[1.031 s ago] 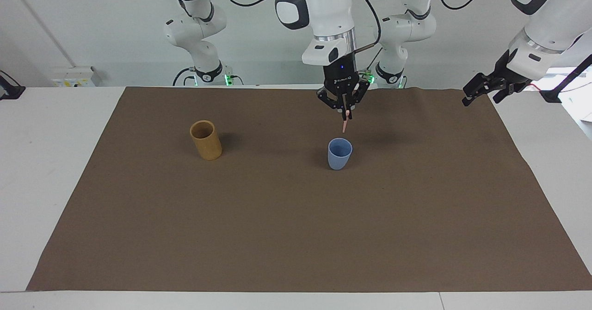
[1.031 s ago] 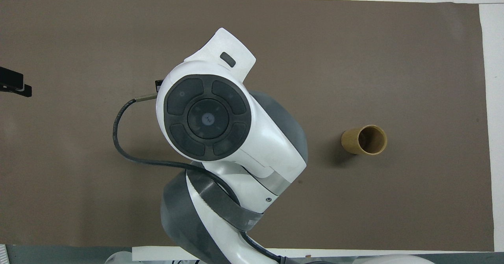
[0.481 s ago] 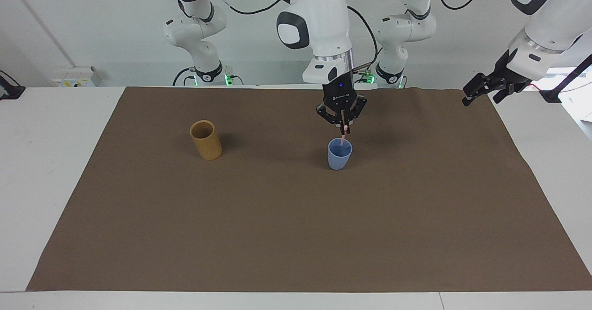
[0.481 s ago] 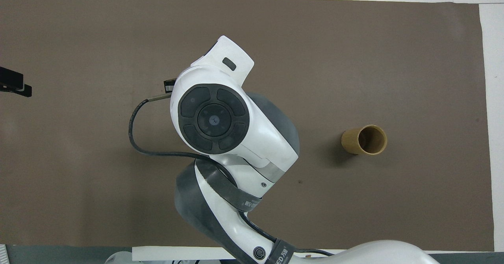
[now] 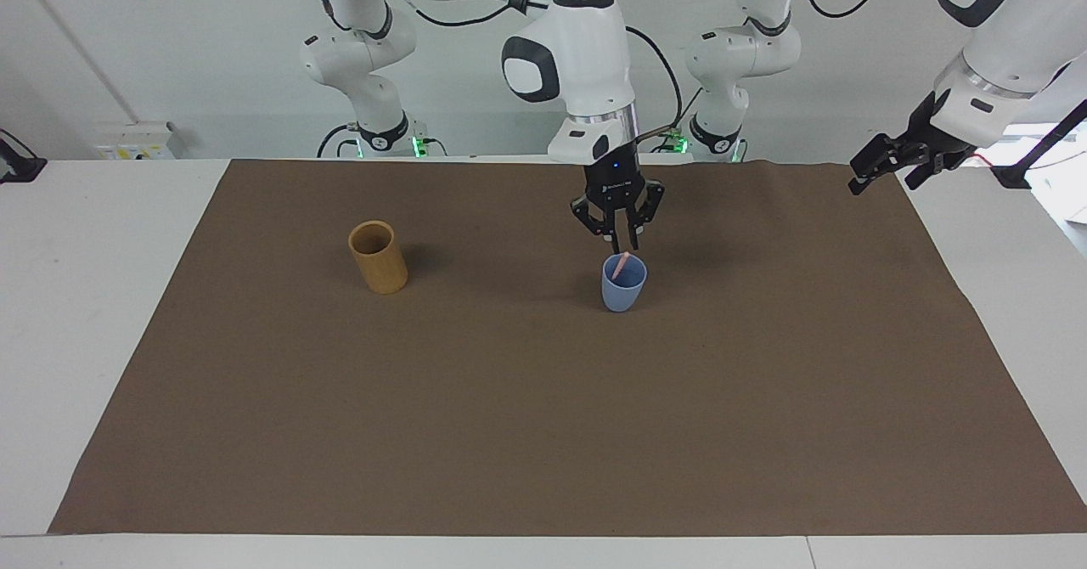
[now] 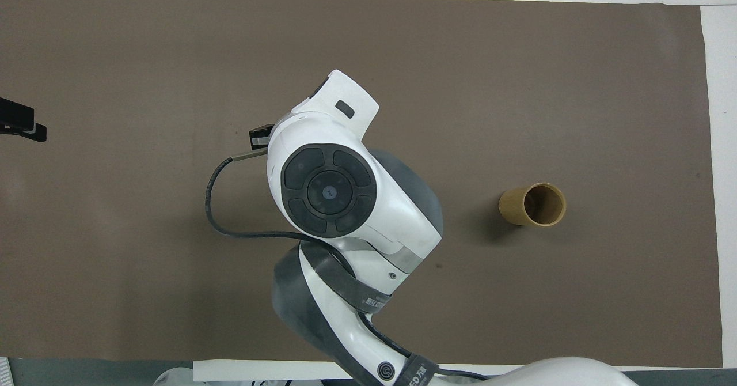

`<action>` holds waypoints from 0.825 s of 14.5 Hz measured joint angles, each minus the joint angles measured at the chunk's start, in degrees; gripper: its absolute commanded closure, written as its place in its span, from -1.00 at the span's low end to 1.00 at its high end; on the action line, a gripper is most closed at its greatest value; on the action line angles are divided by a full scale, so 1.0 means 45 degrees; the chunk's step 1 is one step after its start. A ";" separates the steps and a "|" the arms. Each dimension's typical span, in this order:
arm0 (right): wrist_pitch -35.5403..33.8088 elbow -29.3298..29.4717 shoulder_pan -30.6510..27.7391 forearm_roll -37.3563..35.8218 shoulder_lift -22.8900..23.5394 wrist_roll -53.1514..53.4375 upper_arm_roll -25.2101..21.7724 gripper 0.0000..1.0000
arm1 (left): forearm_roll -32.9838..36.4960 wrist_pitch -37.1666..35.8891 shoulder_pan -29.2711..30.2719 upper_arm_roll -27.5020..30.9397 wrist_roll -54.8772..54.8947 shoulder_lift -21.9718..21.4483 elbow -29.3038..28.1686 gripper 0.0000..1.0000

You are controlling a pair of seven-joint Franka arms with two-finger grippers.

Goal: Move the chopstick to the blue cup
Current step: 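Carry the chopstick with the right gripper over the blue cup, then lower the chopstick into the blue cup and open the right gripper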

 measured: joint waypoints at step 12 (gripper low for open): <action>-0.6845 0.2606 -0.3383 0.0383 -0.1713 -0.2535 -0.0177 -0.99 | 0.0000 0.0000 0.0000 0.0000 0.0000 0.0000 0.0000 -1.00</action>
